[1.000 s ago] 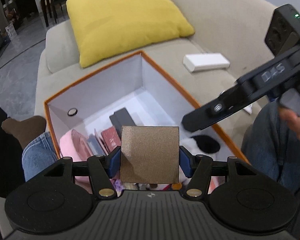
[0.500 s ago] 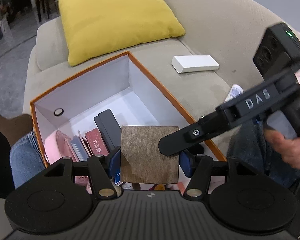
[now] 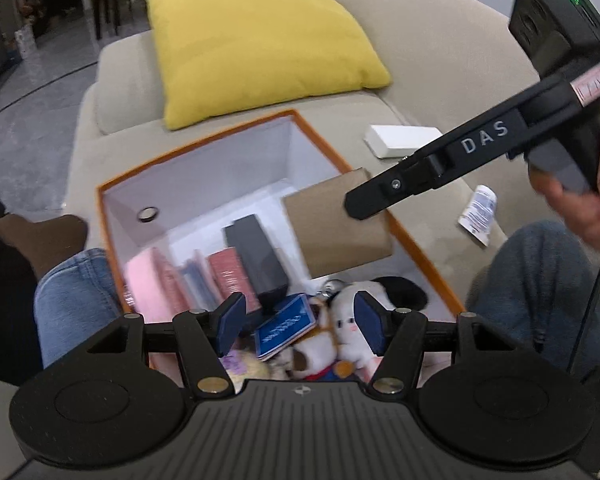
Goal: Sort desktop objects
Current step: 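Lower both boxes into the orange-rimmed box and open both tools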
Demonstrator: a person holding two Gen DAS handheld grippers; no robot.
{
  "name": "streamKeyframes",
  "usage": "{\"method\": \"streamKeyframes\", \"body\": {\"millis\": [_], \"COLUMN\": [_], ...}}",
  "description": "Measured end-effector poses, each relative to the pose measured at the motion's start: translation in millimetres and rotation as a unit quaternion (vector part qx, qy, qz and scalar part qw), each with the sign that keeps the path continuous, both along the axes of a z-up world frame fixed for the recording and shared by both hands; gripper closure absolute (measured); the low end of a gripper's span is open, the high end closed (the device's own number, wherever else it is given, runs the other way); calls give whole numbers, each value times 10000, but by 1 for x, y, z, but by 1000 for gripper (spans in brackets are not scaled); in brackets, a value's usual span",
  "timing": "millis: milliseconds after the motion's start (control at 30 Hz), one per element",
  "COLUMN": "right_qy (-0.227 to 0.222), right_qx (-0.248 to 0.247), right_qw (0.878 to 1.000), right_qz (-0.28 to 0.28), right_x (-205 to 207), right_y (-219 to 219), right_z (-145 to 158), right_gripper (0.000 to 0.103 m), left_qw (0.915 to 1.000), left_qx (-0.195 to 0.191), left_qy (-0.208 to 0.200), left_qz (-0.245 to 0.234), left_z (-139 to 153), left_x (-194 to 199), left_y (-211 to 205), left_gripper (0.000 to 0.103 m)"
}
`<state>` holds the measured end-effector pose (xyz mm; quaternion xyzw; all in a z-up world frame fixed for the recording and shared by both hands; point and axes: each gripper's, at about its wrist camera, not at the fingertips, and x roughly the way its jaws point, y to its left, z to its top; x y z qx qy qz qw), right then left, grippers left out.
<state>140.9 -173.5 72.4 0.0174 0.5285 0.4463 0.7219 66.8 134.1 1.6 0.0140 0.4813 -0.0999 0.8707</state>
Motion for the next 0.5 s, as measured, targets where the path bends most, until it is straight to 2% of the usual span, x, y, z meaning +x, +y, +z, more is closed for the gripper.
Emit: {"method": "streamKeyframes", "body": {"millis": [133,267,500], "right_qy": [-396,-713,-657], "right_qx": [-841,-1681,-2777], "right_qw": [9951,9816,9548], "right_qz": [343,557,832], "right_x": [6,9,12], "right_y": [32,62,107], "right_z": [6,-2,-29], "right_gripper": [56,57,57], "left_qw": [9998,9993,9983], "left_qx": [-78,-111,-267], "left_qy": [-88,-177,-361], "left_qz": [185,297,382], "left_z": [2,2,3], "left_x": [-3,-6,-13], "left_y": [13,23,37], "left_gripper": [33,33,33]}}
